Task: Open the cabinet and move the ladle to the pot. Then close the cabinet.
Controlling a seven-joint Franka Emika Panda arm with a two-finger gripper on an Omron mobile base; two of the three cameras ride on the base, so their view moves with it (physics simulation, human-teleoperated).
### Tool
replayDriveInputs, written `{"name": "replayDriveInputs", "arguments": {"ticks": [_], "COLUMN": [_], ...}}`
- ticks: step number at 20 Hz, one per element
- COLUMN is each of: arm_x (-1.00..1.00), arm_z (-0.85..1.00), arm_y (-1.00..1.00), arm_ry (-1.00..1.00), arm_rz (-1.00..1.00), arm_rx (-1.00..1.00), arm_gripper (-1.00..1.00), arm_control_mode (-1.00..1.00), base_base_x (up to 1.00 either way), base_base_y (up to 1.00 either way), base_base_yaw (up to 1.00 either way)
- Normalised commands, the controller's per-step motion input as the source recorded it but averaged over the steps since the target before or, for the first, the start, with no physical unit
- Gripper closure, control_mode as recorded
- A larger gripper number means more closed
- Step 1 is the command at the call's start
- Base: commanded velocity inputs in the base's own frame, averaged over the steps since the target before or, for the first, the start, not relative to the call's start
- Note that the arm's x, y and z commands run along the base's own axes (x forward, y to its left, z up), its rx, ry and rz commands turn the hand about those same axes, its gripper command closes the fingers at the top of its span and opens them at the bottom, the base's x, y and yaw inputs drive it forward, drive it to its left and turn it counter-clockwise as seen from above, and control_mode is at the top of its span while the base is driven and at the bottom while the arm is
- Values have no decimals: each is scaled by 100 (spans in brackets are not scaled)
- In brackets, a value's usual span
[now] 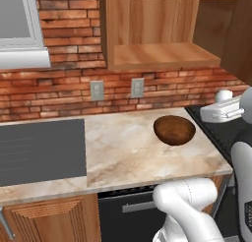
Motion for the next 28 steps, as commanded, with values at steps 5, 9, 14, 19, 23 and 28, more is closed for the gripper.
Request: {"name": "replayDriveInputs", "arguments": {"ticks": [5,9,14,19,23,28], "arm_x": [0,0,0,0,0,0], "arm_z": [0,0,0,0,0,0], "arm_y": [0,0,0,0,0,0], "arm_ry": [0,0,0,0,0,0], "arm_rz": [0,0,0,0,0,0], "arm_rx": [0,0,0,0,0,0], "arm_gripper": [100,100,100,100,100,100], "arm_control_mode": [100,100,100,100,100,100], "base_base_x": [-100,-100,-92,-10,2,19], "base_base_y": [4,6,-21,-98,-100,-100], "base_base_yaw": [0,-4,-6,-6,-7,-5]}}
